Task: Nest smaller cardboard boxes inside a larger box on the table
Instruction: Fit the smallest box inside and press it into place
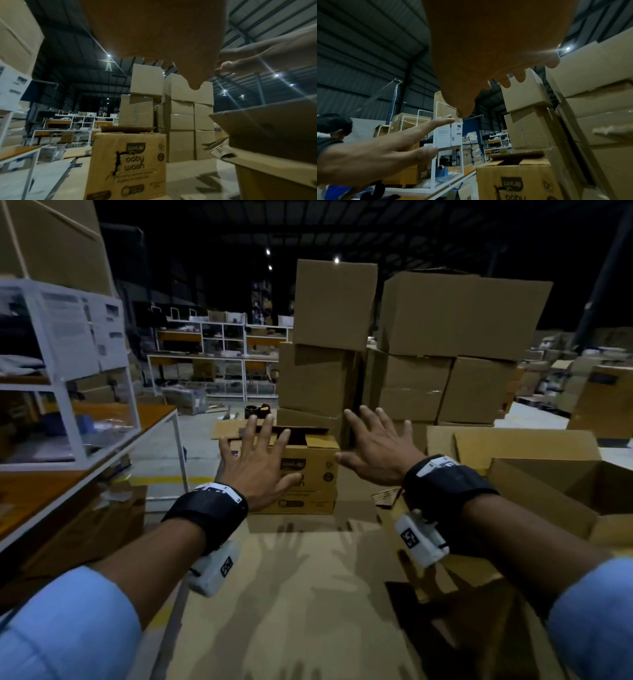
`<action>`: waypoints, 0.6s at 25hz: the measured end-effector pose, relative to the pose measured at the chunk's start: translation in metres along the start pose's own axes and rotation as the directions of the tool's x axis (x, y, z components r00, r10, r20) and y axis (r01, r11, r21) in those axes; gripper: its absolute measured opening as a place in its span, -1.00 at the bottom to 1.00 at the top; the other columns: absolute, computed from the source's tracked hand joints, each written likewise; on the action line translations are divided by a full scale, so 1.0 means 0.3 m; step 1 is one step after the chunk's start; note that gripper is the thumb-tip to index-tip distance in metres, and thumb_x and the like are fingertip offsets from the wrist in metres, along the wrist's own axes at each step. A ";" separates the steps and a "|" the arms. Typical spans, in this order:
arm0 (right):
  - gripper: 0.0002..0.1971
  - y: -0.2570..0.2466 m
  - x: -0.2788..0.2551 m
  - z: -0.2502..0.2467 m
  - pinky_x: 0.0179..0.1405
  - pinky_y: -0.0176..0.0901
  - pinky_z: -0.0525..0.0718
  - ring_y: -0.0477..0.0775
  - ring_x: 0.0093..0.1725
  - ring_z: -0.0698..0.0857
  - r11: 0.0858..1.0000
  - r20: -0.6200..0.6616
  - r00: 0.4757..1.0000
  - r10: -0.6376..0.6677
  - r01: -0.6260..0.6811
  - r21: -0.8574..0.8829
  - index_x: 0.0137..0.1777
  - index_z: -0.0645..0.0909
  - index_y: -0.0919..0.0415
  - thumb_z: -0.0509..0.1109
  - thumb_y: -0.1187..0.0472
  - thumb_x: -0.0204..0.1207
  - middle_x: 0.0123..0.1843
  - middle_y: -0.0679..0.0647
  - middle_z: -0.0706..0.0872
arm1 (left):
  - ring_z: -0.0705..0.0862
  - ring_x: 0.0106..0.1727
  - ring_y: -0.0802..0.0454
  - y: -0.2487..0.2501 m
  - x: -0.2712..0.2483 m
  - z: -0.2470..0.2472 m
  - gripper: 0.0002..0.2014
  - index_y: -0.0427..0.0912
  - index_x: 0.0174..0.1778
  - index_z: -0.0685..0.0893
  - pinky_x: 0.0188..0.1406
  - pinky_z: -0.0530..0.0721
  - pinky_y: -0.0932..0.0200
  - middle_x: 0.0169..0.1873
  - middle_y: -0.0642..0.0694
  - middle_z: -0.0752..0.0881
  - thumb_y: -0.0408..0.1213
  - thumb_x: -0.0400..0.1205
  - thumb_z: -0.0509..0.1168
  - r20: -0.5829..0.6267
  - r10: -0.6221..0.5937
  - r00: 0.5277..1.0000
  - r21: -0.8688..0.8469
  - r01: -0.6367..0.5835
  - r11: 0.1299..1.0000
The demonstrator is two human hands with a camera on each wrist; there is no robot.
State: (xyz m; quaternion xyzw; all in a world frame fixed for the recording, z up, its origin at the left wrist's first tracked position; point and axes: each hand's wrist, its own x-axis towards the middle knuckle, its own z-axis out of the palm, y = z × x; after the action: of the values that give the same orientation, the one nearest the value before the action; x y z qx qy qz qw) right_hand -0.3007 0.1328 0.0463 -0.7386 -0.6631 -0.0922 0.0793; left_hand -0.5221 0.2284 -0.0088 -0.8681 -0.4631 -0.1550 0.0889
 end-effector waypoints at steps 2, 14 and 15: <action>-0.08 -0.064 0.049 0.062 0.57 0.65 -0.17 0.24 0.74 -0.24 1.000 0.019 1.000 0.009 -0.010 0.018 0.73 -0.27 -0.13 0.16 -0.41 0.57 0.79 0.05 -0.24 | -0.44 0.69 -0.18 -0.081 0.021 0.063 -0.13 0.11 0.73 -0.16 0.50 -0.16 -0.63 0.70 -0.05 -0.41 0.42 0.61 0.03 0.018 -0.006 1.000 -0.002 0.006 1.000; 0.10 -0.113 0.397 0.492 0.52 0.72 0.05 0.31 0.74 -0.19 0.985 0.096 0.987 0.128 -0.138 0.106 0.71 -0.31 -0.18 0.44 -0.33 0.44 0.78 0.05 -0.23 | -0.49 0.66 -0.25 -0.278 0.271 0.394 0.07 0.11 0.71 -0.33 0.48 -0.10 -0.67 0.65 -0.11 -0.54 0.38 0.54 0.26 0.145 -0.038 0.989 -0.081 0.050 0.995; 0.12 -0.105 0.428 0.522 0.51 0.72 0.04 0.31 0.74 -0.21 0.983 0.100 0.986 0.135 -0.146 0.107 0.70 -0.33 -0.19 0.46 -0.32 0.43 0.78 0.05 -0.24 | -0.49 0.66 -0.25 -0.290 0.305 0.417 0.08 0.12 0.71 -0.34 0.48 -0.10 -0.66 0.64 -0.11 -0.55 0.38 0.53 0.28 0.154 -0.046 0.987 -0.081 0.059 0.995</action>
State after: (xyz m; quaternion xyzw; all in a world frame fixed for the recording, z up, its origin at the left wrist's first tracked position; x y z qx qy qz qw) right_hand -0.3139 0.2977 -0.0750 -0.7813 -0.6164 -0.0141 0.0969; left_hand -0.5232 0.3851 -0.0929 -0.8680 -0.4840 -0.1103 0.0122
